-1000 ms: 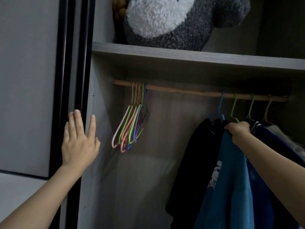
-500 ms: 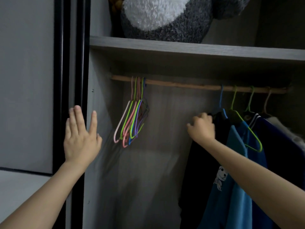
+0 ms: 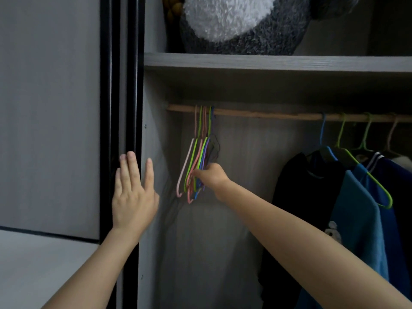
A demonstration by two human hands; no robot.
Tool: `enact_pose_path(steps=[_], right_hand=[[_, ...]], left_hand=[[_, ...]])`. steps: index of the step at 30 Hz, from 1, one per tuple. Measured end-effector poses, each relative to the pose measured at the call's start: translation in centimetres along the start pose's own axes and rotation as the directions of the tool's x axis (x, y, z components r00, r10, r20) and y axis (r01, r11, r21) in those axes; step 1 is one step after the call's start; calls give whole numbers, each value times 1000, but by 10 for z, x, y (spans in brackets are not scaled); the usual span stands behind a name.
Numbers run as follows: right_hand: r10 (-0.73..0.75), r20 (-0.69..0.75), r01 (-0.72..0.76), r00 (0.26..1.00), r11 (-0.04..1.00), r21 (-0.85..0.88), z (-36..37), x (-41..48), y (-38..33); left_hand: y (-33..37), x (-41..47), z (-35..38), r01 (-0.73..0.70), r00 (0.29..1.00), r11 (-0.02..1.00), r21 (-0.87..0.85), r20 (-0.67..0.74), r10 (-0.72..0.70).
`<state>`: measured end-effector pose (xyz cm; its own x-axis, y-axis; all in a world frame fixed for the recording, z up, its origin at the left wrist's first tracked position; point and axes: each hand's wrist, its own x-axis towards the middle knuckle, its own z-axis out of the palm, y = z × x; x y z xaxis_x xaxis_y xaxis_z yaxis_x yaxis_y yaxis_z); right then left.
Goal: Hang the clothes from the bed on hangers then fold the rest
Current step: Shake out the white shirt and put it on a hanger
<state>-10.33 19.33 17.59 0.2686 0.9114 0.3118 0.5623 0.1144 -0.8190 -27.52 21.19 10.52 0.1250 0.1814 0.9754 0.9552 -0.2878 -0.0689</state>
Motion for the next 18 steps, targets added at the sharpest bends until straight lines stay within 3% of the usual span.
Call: enact_pose_path(steps=[4,9,13,18], right_hand=[[11,-51,-13,999,999,-40,-1,7,10],[4,-166,12,986,996,93,-12,11,13],[-78,-358,25,930,988,-150,-22,10,14],[-164,-511,26,844,964,-266,-35,8,12]], left_hand=[[1,0,-1,18,1000,1000,-3,9,-18],[2,-1,-2,20,1000,1000,17,-3,-20],[1,-1,0,13,1000,1000,22,0,-13],[-1,-3,4,-4,1000,1000,18,-15,4]])
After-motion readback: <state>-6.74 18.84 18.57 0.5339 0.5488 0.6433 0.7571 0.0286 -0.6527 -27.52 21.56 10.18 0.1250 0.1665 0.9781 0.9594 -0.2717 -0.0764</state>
